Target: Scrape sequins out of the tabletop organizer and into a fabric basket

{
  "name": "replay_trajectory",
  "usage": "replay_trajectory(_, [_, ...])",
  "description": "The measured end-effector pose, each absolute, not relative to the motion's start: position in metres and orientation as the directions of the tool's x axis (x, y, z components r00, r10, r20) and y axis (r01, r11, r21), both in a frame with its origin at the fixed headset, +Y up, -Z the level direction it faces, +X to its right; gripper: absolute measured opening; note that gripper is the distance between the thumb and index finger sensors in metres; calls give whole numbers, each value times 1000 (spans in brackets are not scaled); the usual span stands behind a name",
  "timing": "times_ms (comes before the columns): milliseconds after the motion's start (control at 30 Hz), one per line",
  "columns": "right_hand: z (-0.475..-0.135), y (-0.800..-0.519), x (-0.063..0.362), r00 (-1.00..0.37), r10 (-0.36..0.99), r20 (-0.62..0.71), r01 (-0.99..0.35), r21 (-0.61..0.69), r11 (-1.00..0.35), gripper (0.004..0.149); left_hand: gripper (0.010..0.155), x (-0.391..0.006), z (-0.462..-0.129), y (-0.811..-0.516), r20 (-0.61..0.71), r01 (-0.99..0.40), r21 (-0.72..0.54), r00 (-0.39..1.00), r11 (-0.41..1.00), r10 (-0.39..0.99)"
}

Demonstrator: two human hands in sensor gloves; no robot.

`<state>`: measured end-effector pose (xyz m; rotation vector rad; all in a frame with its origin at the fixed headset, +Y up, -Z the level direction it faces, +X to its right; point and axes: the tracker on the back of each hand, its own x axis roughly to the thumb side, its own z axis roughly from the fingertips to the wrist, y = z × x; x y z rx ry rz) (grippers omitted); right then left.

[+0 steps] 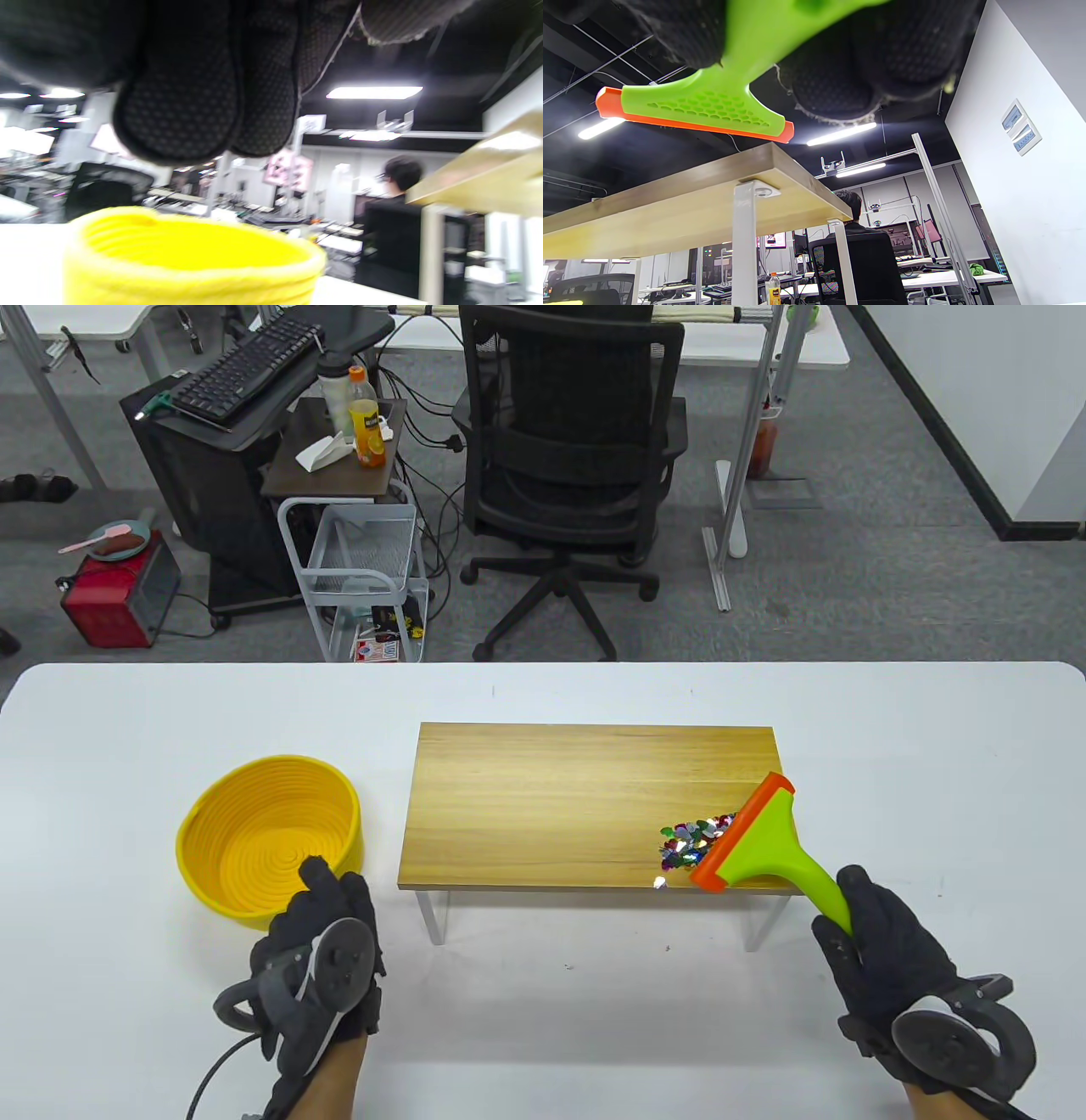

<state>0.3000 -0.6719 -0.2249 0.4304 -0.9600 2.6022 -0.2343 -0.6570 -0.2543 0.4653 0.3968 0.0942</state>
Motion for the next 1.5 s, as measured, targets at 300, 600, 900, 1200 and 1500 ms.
replay_trajectory(300, [-226,-673,301,-895,213,391,-415,-559,-718,60,79,-274,-296,-689,-698,40,76,715,996,24])
replay_trajectory(600, [-225,-672,303,-892,230,390,-427,-554,-715,60,90,-318,-311,-715,-859,-162,-34,510,986,54])
replay_trajectory(900, [-223,-668,308,-883,242,402,-447,-565,-693,60,88,-334,-313,-728,-906,-378,101,347,920,242])
replay_trajectory(1200, [-223,-670,307,-884,246,398,-447,-563,-695,60,77,-330,-304,-737,-835,-497,393,160,774,527])
replay_trajectory(1500, [-225,-671,308,-884,258,391,-449,-554,-701,60,70,-328,-291,-705,-728,-502,546,111,671,676])
